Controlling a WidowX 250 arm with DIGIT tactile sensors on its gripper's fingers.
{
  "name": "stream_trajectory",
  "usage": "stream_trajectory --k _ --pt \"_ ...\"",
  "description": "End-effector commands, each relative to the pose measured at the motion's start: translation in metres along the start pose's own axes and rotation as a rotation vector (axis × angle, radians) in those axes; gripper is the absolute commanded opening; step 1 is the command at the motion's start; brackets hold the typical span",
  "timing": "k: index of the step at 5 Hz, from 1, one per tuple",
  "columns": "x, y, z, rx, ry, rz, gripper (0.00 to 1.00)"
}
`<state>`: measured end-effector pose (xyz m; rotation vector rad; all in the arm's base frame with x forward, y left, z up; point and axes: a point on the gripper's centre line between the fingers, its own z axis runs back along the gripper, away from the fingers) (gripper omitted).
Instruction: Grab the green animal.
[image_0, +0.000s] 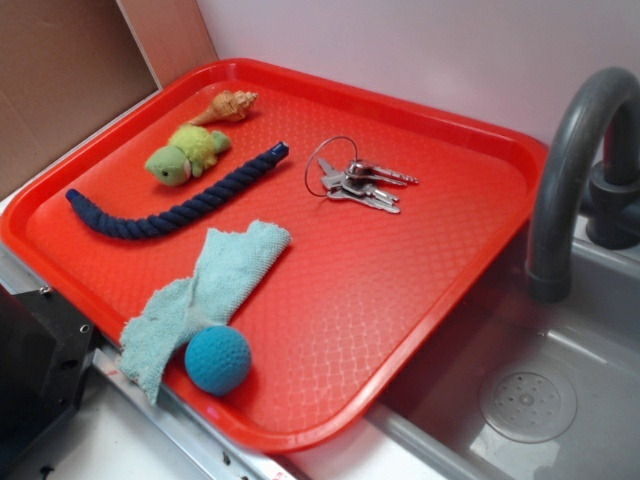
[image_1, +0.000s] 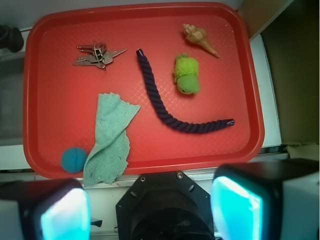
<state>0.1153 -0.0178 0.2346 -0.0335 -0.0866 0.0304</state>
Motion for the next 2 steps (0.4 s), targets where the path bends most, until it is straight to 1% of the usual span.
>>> stream_trajectory --k 1,2 --pt "0.0 0.0 0.0 0.0 0.0 0.0 1.0" --pt "0.009 0.007 -0.01 0.055 -0.006 0.035 1.0"
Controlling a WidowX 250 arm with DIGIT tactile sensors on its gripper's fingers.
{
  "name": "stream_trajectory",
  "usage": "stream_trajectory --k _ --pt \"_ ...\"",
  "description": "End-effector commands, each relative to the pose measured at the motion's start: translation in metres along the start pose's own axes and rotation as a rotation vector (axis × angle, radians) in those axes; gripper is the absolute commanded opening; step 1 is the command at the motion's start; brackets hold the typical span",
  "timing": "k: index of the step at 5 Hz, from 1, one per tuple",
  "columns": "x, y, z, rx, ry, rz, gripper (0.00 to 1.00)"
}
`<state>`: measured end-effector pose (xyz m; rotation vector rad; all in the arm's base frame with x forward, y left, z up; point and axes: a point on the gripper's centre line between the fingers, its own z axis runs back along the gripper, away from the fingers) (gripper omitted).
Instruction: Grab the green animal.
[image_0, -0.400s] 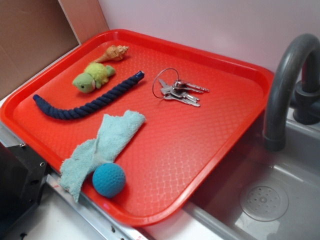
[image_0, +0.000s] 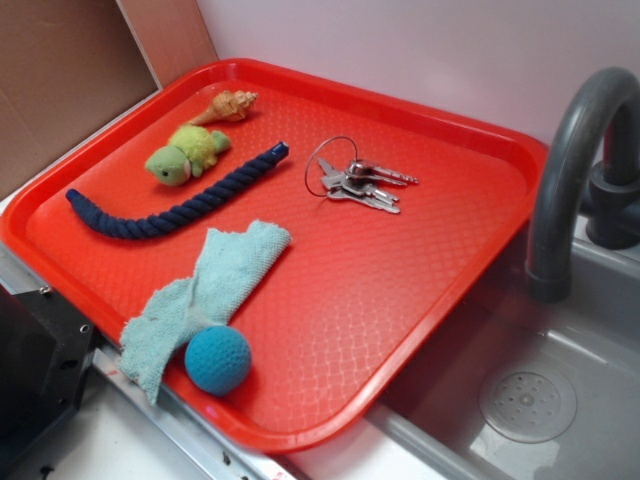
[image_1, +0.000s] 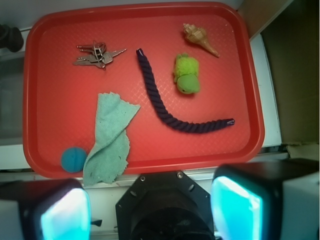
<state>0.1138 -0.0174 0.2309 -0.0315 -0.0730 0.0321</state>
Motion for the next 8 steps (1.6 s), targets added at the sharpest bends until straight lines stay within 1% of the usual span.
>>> stream_trajectory --k 1,2,3,4,5,6,7,8 --pt "0.023 0.023 -0.022 0.031 -0.023 0.057 1.0" --pt "0.033 0.038 -0.04 0.084 -0.054 0.083 1.0" --pt "0.047 0.054 -0.069 0.114 -0.066 0.106 1.0" --pt "0.059 0.07 -0.09 0.129 -0.065 0.134 1.0" --pt "0.074 0.078 -0.112 0.171 -0.06 0.139 1.0" --pt "0.088 0.08 -0.135 0.156 -0.028 0.139 1.0" --pt "0.097 0.077 -0.156 0.168 -0.003 0.136 1.0" --pt "0.112 0.084 -0.178 0.173 0.018 0.141 1.0"
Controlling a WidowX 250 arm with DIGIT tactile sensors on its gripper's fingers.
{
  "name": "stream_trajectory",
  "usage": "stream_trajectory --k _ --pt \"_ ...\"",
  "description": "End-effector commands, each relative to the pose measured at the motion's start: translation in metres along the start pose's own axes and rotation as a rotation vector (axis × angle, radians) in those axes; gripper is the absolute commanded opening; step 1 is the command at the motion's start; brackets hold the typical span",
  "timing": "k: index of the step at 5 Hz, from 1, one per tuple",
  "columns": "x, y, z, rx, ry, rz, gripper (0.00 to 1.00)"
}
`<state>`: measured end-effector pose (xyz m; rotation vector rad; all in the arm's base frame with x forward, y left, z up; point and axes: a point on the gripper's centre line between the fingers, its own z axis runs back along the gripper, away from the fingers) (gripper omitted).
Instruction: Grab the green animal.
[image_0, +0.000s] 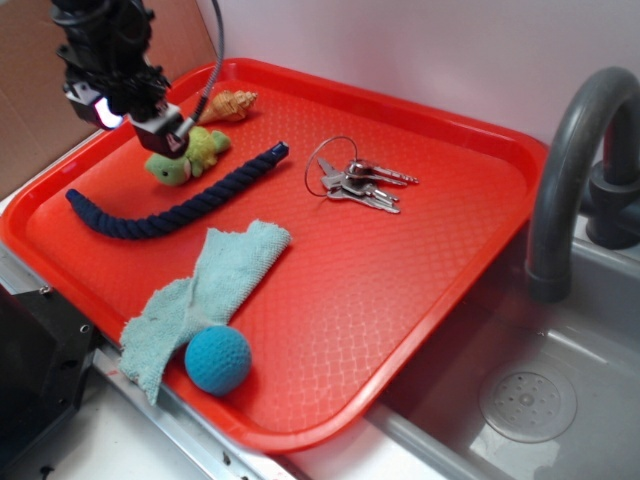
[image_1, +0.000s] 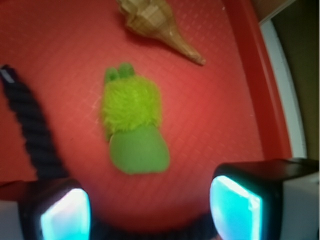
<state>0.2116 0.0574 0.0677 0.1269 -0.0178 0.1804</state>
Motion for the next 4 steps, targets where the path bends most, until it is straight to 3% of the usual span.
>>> stream_trajectory --k 1,2,3,4 --pt "0.027 -0.004 -0.025 0.012 0.002 -0.018 1.0" --pt "0.034 -0.001 -0.041 0.007 0.043 -0.028 1.0" --pt "0.036 0.003 -0.055 -0.019 0.077 -0.026 0.0" --pt "0.042 0.009 -0.057 -0.021 0.078 -0.036 0.0"
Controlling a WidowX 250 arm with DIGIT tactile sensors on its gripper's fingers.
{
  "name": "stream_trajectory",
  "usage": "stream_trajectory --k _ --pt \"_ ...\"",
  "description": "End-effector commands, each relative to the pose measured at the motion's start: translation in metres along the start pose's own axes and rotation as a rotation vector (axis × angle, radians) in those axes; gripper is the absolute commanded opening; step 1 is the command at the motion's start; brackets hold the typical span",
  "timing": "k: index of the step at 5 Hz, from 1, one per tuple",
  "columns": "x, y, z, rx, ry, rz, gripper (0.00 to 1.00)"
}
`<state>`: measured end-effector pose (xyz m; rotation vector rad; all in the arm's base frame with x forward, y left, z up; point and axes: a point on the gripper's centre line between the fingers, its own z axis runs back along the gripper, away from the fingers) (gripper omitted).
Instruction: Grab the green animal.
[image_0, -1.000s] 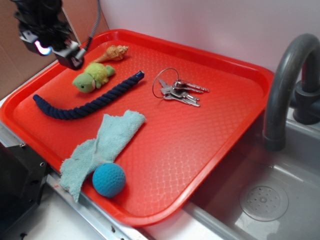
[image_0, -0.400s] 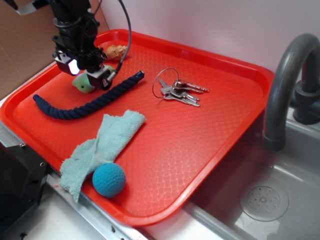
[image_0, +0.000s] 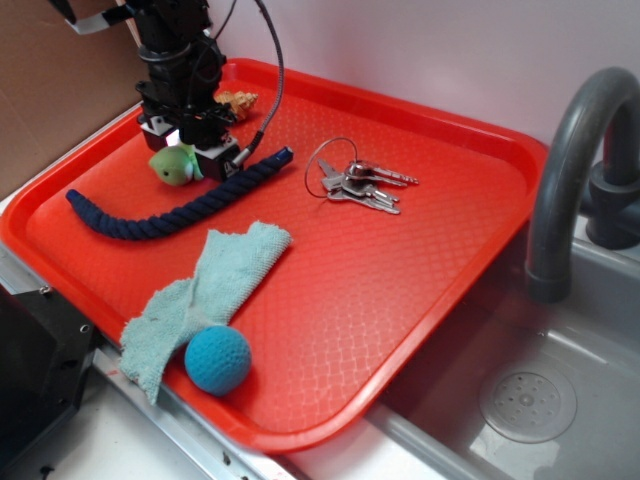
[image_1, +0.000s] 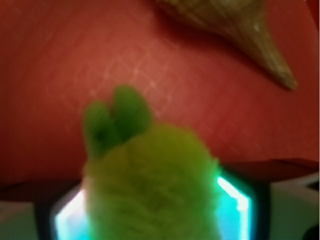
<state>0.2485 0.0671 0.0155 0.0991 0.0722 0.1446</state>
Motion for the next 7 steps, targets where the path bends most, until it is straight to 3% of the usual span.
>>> stream_trajectory --k 1,2,3,5,6,7 --pt "0.005 0.017 -0.003 -0.009 -0.001 0.004 0.0" --pt "0.003 0.033 0.044 -0.028 -0.008 0.044 0.0" --pt "-0.004 0.023 0.095 -0.038 -0.06 0.081 0.0" --pt "-0.045 -0.041 0.18 -0.149 -0.114 -0.119 0.0" --pt "-0.069 -0.064 0.196 -0.141 -0.141 -0.203 0.0" --pt "-0.07 -0.055 0.184 -0.214 -0.14 -0.262 0.0"
